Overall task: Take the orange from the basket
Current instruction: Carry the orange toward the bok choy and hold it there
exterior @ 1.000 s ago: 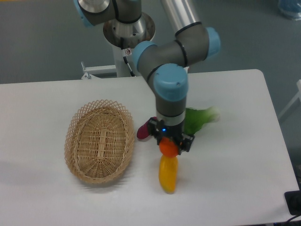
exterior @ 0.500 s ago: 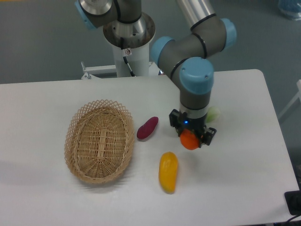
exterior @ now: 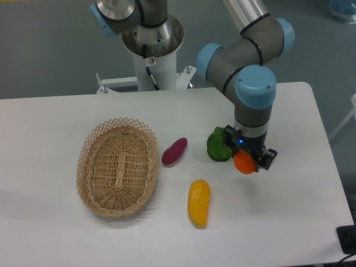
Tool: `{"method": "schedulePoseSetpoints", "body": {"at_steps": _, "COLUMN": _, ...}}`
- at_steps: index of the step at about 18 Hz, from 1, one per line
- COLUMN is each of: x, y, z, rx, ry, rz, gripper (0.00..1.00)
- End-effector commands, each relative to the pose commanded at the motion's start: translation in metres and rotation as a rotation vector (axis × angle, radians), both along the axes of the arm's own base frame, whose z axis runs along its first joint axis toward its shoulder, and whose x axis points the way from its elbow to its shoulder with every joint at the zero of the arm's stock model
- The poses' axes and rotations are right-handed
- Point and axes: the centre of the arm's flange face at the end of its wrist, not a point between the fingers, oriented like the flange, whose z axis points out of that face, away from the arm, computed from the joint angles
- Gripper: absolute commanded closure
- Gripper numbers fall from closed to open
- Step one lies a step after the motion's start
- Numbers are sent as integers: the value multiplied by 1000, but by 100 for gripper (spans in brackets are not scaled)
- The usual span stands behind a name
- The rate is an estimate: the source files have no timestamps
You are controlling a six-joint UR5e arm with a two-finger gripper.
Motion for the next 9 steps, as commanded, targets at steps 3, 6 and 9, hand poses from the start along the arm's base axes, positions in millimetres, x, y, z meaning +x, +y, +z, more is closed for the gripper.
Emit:
{"method": "schedulePoseSetpoints", "body": {"at_steps": 3, "x": -6, "y": -8, "z": -1, "rx": -9, "ry": 1, "rz": -28, "gripper": 51}}
{"method": "schedulePoseSetpoints", "body": {"at_steps": 6, "x": -7, "y": -8, "z": -1, "rx": -9, "ry": 1, "rz": -27, "gripper": 51}}
{"method": "schedulePoseSetpoints", "body": {"at_steps": 9, "x": -10, "y": -11, "z": -1, "rx": -11, "ry": 2, "rz": -30, "gripper": 51}}
